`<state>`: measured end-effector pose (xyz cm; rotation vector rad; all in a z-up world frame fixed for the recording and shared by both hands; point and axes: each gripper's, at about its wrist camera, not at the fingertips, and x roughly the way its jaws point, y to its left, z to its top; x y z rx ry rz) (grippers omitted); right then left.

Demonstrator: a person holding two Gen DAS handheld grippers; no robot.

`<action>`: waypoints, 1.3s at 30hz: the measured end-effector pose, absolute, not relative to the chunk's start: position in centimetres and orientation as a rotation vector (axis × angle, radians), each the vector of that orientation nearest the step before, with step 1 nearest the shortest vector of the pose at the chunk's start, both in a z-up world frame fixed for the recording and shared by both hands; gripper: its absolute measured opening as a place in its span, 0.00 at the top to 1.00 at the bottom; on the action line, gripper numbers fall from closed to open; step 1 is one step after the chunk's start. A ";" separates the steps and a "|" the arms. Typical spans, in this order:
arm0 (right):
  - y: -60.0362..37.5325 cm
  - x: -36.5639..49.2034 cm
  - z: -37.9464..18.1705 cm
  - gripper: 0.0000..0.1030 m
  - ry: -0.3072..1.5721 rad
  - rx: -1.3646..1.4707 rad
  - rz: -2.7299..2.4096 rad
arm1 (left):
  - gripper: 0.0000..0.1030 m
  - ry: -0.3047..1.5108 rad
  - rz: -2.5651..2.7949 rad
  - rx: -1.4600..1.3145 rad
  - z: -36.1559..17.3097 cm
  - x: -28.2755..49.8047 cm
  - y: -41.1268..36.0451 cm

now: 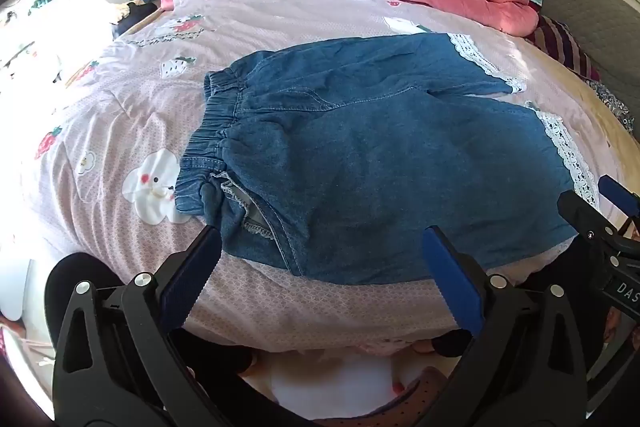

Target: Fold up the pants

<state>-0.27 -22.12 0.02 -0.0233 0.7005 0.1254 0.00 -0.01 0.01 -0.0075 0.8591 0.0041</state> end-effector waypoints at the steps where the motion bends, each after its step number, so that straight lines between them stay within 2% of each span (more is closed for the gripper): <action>1: -22.1 -0.3 0.0 0.04 0.704 -0.020 0.132 | 0.09 0.856 0.001 -0.014 0.0 0.0 0.0; 39: -22.2 -0.5 0.3 0.04 0.699 -0.039 0.115 | 0.09 0.823 0.005 -0.009 0.7 -0.1 0.2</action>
